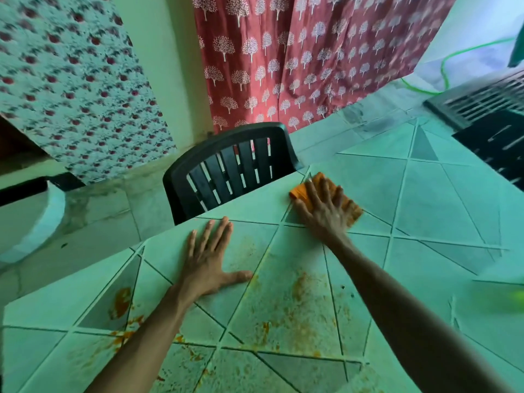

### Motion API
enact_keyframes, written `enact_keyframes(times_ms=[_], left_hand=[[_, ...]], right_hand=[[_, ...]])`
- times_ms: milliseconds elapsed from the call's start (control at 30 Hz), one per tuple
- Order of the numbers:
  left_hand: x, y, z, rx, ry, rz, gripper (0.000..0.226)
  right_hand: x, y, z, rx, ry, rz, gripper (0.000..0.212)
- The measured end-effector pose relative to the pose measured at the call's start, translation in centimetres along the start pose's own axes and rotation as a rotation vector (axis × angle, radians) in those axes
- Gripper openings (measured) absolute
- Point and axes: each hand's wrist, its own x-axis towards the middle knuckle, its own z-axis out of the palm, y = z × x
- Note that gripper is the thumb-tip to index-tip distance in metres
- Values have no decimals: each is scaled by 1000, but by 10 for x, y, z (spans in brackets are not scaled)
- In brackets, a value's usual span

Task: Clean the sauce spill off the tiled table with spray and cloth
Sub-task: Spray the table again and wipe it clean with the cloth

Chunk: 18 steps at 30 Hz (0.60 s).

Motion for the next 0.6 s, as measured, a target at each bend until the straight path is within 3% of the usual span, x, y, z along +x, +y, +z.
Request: enact_keyframes(times_ms=[67, 167, 300, 367, 500, 600], left_hand=[[0, -1, 0, -3, 1, -2, 128], [-1, -2, 1, -12, -1, -10, 128], [2, -1, 1, 0, -3, -9, 129], [2, 0, 2, 8, -9, -3, 129], [2, 0, 2, -2, -7, -4, 128], [1, -1, 1, 1, -11, -4, 127]], right_hand=[[7, -37, 9, 28, -2, -73, 70], [-40, -65, 25, -51, -46, -332, 71], [-120, -17, 22, -84, -93, -590, 70], [-108, 18, 12, -128, -51, -506, 71], [-14, 12, -2, -35, 9, -67, 73], [6, -38, 11, 52, 2, -86, 71]])
